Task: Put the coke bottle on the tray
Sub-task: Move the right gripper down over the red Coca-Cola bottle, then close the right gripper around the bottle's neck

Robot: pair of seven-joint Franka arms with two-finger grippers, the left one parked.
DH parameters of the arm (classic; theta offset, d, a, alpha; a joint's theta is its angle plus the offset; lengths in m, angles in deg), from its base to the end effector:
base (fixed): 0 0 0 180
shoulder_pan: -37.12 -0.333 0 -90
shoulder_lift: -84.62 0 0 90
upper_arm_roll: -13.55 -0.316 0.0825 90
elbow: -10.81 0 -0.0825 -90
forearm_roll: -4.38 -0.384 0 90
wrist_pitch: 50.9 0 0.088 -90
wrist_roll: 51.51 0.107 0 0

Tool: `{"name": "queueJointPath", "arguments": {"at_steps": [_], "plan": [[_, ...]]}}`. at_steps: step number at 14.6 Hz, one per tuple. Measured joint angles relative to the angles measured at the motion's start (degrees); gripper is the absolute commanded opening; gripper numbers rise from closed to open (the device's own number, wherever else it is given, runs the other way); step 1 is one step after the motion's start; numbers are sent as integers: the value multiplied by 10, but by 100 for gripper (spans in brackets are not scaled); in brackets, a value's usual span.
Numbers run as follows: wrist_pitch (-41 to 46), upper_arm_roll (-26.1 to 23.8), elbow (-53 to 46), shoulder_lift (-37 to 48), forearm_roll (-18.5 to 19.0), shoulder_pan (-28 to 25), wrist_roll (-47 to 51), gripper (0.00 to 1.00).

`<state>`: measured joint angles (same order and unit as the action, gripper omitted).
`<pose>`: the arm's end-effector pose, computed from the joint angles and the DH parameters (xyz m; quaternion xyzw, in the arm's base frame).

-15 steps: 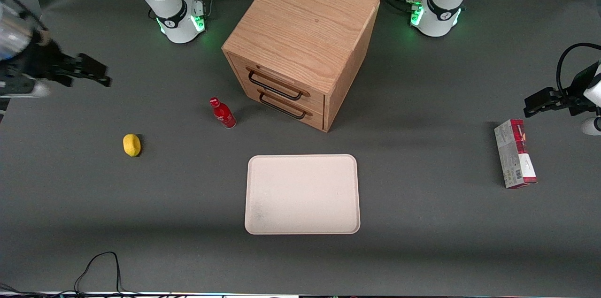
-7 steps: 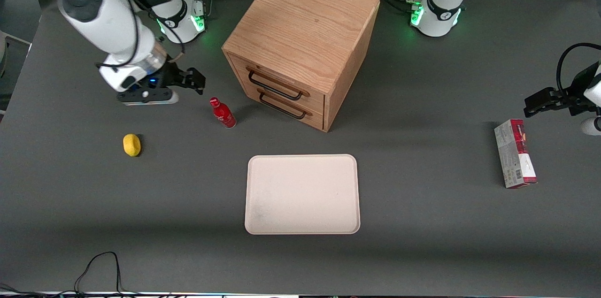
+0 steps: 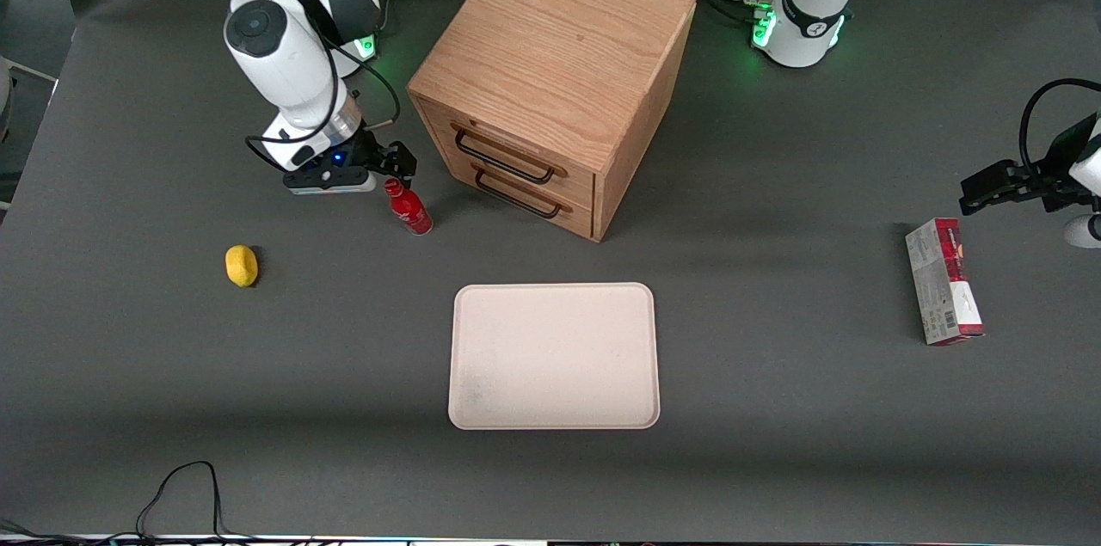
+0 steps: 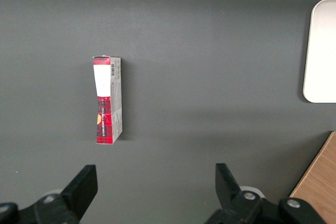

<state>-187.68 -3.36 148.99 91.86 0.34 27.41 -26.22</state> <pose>0.4330 0.2180 0.3674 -0.9987 0.0131 -0.0407 0.0276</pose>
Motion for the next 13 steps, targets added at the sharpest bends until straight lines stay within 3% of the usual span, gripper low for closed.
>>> {"name": "queueJointPath", "arguments": {"at_steps": [9,12,13], "plan": [[-53,0,19,-51,0,0,0,99],[-53,0,21,-55,0,0,0,90],[-53,0,23,-56,1,0,0,80]]}}
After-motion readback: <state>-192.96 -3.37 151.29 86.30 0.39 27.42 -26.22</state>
